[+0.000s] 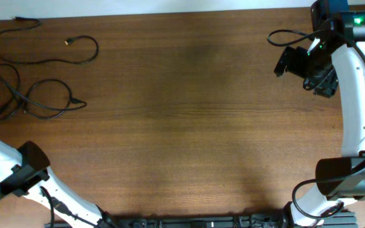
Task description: Untangle cables
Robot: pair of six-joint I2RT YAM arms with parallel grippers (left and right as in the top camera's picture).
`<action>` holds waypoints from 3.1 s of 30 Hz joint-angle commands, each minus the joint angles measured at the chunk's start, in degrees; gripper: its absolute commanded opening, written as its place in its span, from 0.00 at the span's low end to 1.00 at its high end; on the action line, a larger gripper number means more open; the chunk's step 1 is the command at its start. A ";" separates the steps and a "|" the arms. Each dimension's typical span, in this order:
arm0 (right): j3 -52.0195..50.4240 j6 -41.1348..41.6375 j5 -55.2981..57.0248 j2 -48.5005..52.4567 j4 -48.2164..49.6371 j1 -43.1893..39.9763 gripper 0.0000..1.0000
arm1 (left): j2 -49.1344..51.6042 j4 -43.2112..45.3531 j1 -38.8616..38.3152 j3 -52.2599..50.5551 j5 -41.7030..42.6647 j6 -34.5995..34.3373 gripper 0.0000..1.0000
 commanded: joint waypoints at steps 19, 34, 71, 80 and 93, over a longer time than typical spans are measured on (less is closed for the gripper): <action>0.33 0.09 0.26 -0.66 0.04 -0.11 0.98 | -12.74 4.42 0.15 0.52 -3.85 5.16 0.00; 0.33 0.09 0.26 -0.66 0.07 -0.11 0.98 | -13.18 6.82 0.09 -2.69 5.44 5.14 0.00; 0.33 0.09 0.26 -0.66 0.04 -0.11 0.98 | 20.17 5.40 -22.84 -4.39 -0.44 6.27 0.00; 0.33 0.11 0.26 -0.66 0.07 -0.11 0.99 | 22.95 4.94 -29.66 -6.29 -8.63 9.05 0.34; 0.33 0.09 0.26 -0.66 0.07 -0.11 0.98 | 26.86 -3.34 -27.98 -6.32 -13.46 8.83 0.85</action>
